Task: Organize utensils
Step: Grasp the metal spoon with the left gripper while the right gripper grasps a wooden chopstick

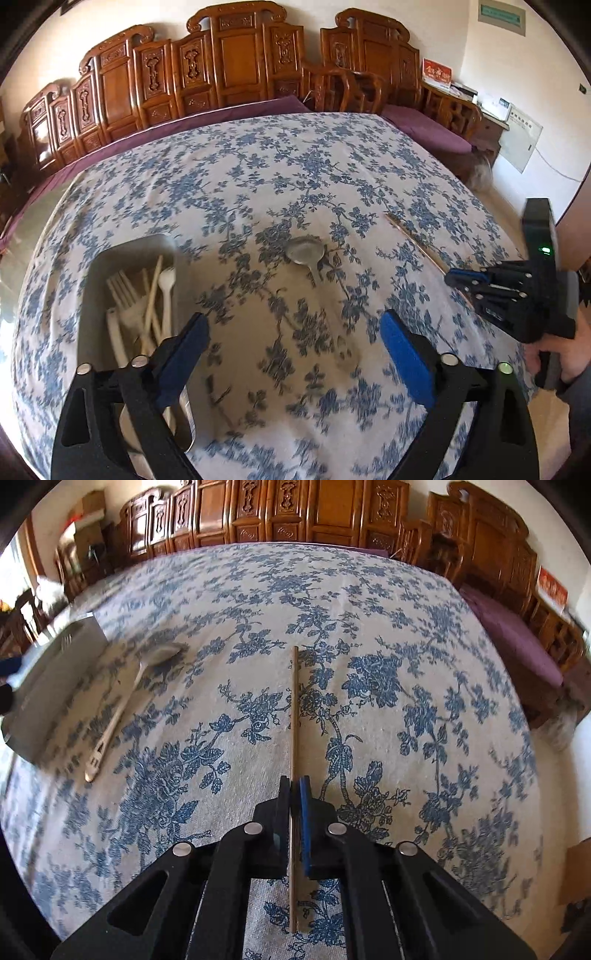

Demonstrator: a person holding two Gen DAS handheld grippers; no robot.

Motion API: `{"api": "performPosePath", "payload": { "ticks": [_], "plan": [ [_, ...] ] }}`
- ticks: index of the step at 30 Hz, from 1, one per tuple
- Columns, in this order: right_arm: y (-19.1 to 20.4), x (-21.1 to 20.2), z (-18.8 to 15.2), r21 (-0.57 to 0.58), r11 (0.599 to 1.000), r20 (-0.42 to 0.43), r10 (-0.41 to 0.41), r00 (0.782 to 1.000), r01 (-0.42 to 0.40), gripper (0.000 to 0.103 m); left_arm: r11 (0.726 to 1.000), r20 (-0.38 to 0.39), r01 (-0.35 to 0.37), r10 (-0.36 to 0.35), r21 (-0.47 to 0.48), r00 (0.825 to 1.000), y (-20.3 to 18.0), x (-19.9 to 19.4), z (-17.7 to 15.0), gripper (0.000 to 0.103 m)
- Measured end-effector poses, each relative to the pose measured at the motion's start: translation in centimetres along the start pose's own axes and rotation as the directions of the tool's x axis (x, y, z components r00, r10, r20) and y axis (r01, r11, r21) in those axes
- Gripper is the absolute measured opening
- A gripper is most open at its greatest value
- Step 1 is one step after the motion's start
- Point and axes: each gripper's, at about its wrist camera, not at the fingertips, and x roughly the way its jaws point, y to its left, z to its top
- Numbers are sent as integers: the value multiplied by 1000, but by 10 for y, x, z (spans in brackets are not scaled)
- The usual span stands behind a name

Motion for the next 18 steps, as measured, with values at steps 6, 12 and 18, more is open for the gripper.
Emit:
{"api": "performPosePath", "payload": {
  "ticks": [6, 12, 18],
  "plan": [
    [9, -1, -3, -55, 998, 27, -40, 999, 41, 7, 1000, -74, 14, -13, 0, 997, -9, 46, 14, 51],
    [3, -2, -5, -25, 1000, 41, -16, 999, 17, 7, 1000, -152, -2, 1, -7, 988, -18, 93, 22, 36],
    [2, -2, -7, -11, 1000, 56, -12, 998, 13, 7, 1000, -174, -10, 10, 1, 985, -21, 110, 29, 26]
  ]
}}
